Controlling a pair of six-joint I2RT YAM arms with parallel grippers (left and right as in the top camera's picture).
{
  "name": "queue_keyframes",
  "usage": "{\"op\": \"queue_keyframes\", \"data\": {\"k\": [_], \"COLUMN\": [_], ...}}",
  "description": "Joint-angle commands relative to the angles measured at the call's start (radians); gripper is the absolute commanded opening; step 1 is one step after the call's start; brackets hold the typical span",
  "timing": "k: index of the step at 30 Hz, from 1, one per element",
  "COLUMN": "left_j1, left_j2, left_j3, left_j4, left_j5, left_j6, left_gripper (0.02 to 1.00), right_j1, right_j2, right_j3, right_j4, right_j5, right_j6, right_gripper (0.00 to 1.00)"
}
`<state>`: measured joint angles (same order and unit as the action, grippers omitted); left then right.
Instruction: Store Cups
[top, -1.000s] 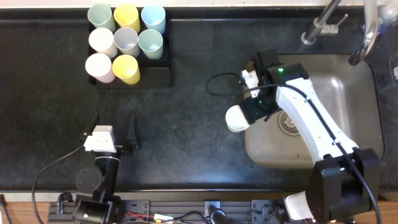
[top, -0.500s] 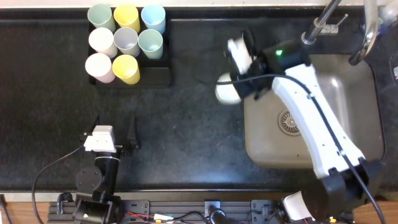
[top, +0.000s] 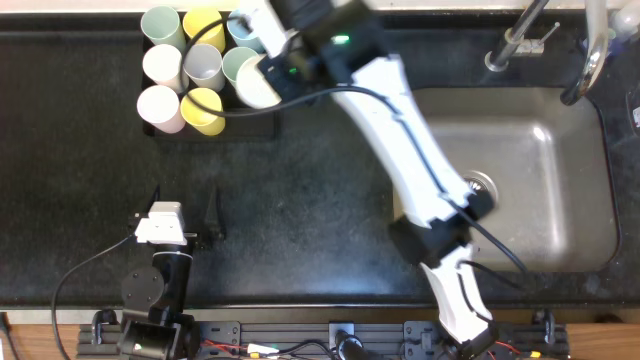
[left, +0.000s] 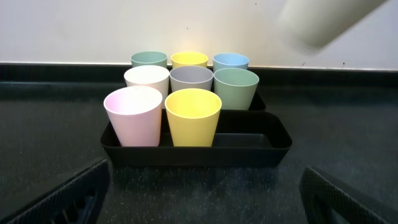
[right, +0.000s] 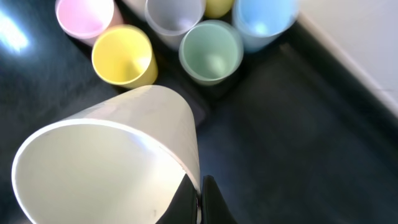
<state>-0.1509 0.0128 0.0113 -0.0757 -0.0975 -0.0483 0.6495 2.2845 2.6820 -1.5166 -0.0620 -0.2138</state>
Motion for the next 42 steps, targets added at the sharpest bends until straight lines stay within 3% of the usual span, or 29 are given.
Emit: {"op": "queue_keyframes", "data": {"k": [1, 5, 18, 42], "left_j1": [0.000, 0.000, 0.000, 0.000], "left_j2": [-0.010, -0.010, -0.010, -0.010], "left_j3": [-0.003, -0.003, -0.003, -0.003], "left_j4": [-0.001, -0.001, -0.001, -0.001], "left_j5": [0.007, 0.007, 0.007, 0.007], "left_j6": [0.017, 0.017, 0.017, 0.017], "left_gripper": [0.998, 0.998, 0.998, 0.998], "right_j1": [0.027, 0.032, 0.057, 0.062], "right_j2": [0.065, 0.105, 0.198, 0.280], "right_j3": [0.039, 0.037, 0.037, 0.036], "right_j4": [-0.003, 0.005, 0.014, 0.090], "right_j5": [0.032, 0.091, 0.089, 0.115], "right_j6": [0.000, -0.011, -0.083, -0.086], "right_gripper": [0.042, 0.042, 0.042, 0.042]}}
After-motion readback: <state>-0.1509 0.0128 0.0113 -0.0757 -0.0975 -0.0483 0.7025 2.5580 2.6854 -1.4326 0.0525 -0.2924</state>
